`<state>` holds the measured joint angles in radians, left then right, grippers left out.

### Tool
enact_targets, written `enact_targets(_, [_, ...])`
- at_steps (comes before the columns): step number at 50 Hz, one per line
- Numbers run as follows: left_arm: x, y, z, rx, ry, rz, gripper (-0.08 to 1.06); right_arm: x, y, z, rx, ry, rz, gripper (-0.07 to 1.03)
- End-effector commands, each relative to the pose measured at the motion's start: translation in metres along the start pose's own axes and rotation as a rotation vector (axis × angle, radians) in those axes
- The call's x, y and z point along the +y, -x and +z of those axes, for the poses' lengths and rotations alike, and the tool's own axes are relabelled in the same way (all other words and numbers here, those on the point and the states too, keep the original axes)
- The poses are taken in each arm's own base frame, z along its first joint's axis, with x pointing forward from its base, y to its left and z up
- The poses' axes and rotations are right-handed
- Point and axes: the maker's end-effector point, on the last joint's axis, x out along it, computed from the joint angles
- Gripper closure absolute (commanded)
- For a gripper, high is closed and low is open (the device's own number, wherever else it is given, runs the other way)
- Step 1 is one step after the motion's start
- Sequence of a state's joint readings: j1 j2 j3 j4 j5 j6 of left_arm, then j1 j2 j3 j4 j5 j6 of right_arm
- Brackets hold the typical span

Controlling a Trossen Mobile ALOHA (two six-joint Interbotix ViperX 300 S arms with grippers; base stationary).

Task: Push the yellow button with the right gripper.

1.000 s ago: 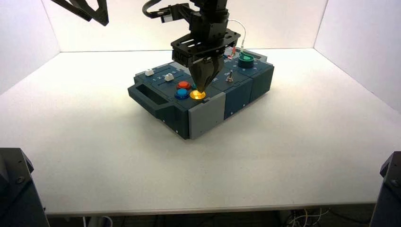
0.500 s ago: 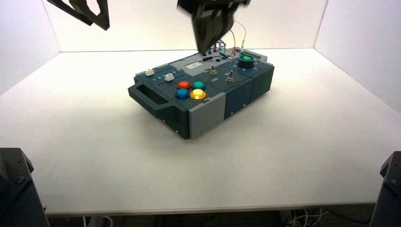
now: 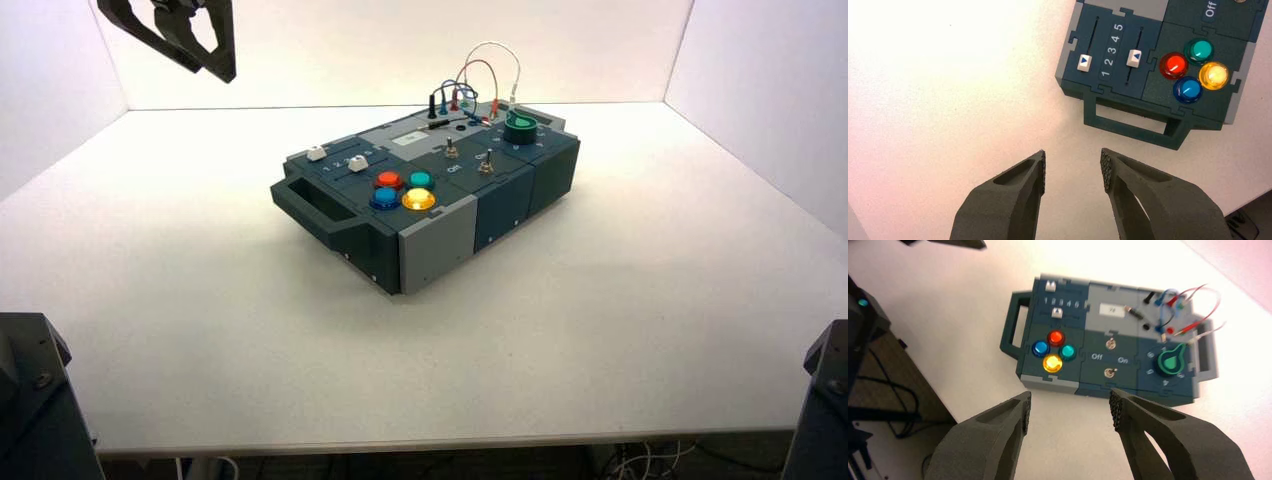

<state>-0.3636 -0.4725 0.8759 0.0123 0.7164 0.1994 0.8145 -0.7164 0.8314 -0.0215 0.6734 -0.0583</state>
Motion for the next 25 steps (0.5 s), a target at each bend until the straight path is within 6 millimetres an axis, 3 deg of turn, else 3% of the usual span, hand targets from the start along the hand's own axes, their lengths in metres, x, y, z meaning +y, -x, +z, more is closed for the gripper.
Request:
enact_targets(1, [0.001,0.002,0.005,-0.016,-0.006,0.004,0.38,-0.005,0.016,-0.006,-0.075,-0.012,-0.023,0.15])
enact_targets(16, [-0.002,-0.007,0.001,0.017,-0.013,-0.007,0.38,-0.025,0.008,-0.052,-0.029,-0.085,-0.092,0.15])
enact_targets(25, [-0.004,-0.012,-0.001,0.038,-0.019,-0.014,0.38,-0.024,0.008,-0.051,-0.05,-0.093,-0.089,0.15])
